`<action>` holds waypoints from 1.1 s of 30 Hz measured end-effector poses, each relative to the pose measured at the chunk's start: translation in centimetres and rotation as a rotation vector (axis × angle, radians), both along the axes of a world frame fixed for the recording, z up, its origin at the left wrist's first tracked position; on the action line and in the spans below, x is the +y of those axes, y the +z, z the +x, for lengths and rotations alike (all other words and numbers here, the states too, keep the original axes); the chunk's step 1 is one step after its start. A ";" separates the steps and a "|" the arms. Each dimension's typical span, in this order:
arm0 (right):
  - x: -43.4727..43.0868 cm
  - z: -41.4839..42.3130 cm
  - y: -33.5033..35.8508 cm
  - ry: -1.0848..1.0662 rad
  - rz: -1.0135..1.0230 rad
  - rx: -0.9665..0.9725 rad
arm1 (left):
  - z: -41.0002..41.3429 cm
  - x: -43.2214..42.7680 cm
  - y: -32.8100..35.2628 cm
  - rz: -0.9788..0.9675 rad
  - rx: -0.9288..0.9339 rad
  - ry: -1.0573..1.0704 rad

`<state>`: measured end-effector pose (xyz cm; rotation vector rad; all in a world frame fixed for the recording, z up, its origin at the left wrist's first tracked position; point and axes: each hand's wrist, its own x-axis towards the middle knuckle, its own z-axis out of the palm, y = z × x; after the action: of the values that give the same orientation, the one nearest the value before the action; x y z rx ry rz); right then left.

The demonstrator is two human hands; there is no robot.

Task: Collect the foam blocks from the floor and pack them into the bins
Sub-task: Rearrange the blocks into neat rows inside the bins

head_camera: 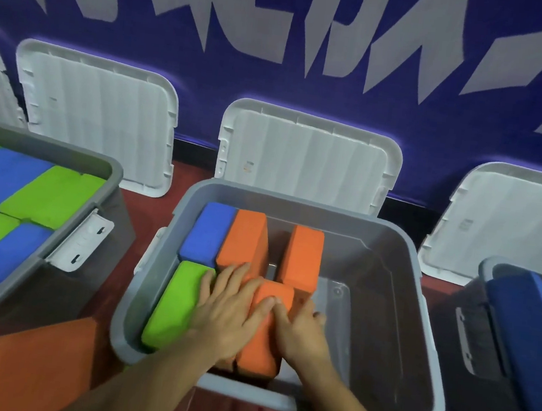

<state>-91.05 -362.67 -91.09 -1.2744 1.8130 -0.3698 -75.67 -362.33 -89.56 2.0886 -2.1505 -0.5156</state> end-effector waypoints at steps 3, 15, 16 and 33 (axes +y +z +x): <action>-1.6 -1.1 0.0 -0.186 -0.174 0.032 | 1.1 -1.9 -0.7 -0.030 -0.027 0.045; -8.7 -0.3 -2.5 -0.330 -0.057 -0.154 | 2.4 -8.0 -2.9 0.054 -0.103 0.272; -9.0 0.0 -2.6 -0.324 -0.052 -0.152 | 2.9 -8.3 -2.9 0.071 -0.093 0.293; -9.7 2.7 -3.9 -0.180 -0.136 -0.262 | 4.4 -9.7 -2.4 -0.099 0.091 0.495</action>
<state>-88.35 -372.36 -94.97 -1.0977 1.7030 -0.7366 -71.24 -372.02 -91.96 2.3665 -1.4928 -0.4231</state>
